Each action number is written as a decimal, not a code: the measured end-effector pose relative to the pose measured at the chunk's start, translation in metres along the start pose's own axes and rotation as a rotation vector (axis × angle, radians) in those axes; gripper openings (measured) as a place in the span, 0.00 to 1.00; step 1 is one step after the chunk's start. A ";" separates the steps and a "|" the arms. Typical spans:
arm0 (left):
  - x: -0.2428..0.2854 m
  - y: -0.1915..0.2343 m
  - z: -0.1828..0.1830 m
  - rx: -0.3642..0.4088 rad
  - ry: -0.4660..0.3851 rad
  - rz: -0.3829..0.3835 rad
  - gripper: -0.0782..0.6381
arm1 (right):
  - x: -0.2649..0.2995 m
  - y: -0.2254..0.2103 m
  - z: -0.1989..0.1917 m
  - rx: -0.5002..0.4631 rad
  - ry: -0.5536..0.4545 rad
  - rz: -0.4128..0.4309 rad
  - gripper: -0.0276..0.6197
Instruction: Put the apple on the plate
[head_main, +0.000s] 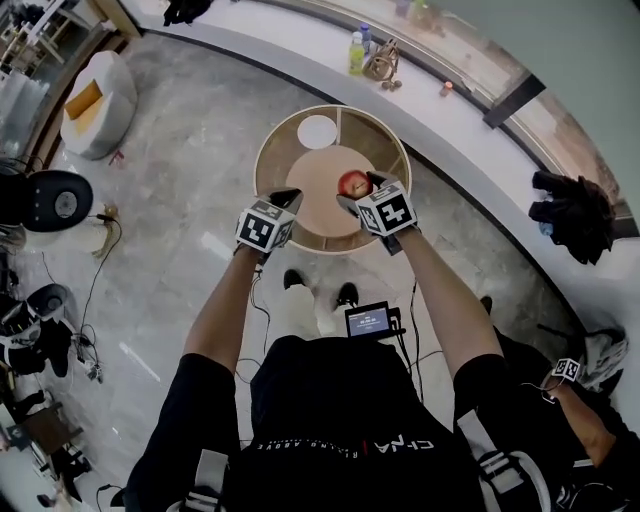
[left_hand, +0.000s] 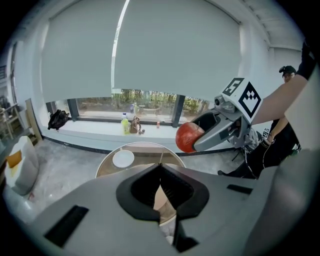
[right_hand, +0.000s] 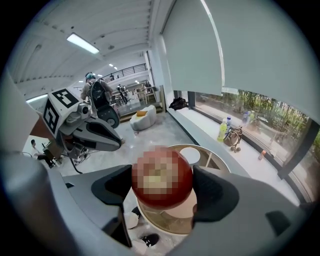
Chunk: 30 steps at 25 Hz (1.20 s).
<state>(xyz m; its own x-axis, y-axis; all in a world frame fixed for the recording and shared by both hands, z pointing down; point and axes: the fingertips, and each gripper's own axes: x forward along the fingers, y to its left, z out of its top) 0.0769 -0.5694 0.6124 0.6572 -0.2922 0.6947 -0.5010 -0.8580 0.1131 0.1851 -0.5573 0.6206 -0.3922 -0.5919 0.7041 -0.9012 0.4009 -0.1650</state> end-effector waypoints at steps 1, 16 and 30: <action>0.008 0.005 -0.005 -0.001 0.012 -0.008 0.13 | 0.012 -0.005 -0.001 -0.004 0.009 -0.002 0.65; 0.232 0.207 -0.053 -0.013 0.047 -0.044 0.13 | 0.314 -0.123 0.023 0.014 0.026 -0.088 0.65; 0.371 0.323 -0.082 -0.052 0.074 -0.078 0.13 | 0.503 -0.208 0.024 0.026 0.109 -0.128 0.65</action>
<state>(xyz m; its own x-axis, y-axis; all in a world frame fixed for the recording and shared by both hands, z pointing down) 0.1126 -0.9207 0.9648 0.6530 -0.1920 0.7326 -0.4798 -0.8533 0.2040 0.1708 -0.9549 0.9927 -0.2527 -0.5571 0.7911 -0.9475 0.3082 -0.0856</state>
